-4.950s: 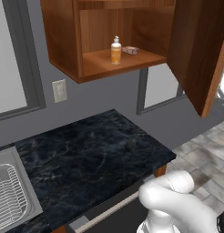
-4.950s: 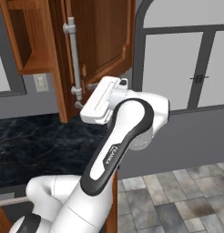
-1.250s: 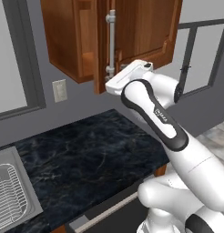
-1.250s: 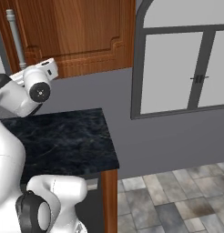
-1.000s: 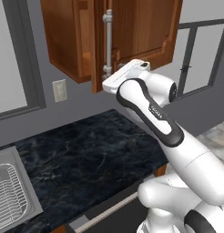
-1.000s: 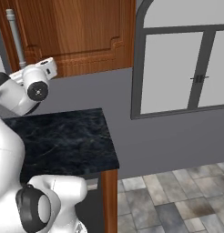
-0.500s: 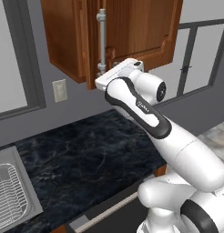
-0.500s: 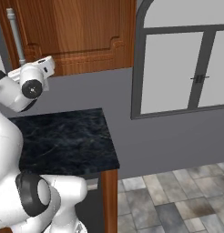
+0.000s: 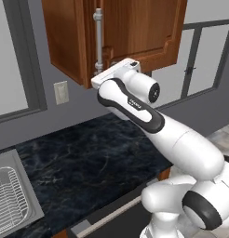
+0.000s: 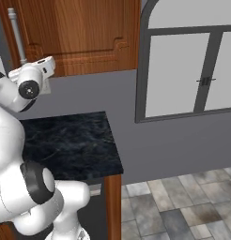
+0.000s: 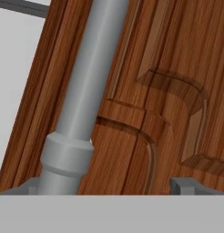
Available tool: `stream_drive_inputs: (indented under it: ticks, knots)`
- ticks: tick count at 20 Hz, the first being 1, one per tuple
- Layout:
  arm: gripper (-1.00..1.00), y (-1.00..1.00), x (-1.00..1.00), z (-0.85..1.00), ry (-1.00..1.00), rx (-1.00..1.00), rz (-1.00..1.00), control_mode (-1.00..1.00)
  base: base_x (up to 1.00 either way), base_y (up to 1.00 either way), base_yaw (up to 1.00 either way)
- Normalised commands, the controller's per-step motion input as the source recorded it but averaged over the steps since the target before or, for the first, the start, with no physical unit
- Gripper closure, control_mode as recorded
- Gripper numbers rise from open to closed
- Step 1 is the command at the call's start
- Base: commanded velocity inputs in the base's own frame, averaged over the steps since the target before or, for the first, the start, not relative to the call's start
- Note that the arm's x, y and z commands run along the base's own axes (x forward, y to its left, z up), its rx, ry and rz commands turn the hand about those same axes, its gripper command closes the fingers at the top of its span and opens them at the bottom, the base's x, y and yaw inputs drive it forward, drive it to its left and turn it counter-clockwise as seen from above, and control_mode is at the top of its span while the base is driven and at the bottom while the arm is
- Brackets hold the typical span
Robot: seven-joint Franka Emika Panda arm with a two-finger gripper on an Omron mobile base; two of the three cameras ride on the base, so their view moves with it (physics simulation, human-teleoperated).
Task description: Pick up the soap dispenser and bar soap from the sink, and place them back in the cabinet, and close the cabinet door.
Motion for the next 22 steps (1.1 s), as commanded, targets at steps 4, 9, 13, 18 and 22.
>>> stream_drive_inputs:
  ticks: [4, 9, 13, 18, 22]
  knots:
    - [-1.00, 0.00, 0.27, 0.00, 0.00, 0.00, -0.02, -1.00, 0.00, 0.00, 0.00]
    - [-1.00, 0.00, 0.28, 0.00, 0.00, 0.00, -0.01, -1.00, 0.00, 0.00, 0.00]
    - [-1.00, 0.00, 0.27, 0.00, 0.00, 0.00, 0.00, -1.00, 0.00, 0.00, 0.00]
    - [-1.00, 0.00, 0.28, 0.00, 0.00, 0.00, 0.00, -1.00, 0.00, 0.00, 0.00]
    - [-1.00, 0.00, 0.14, 0.00, 0.01, 0.00, 0.00, -1.00, 0.00, 0.00, 0.00]
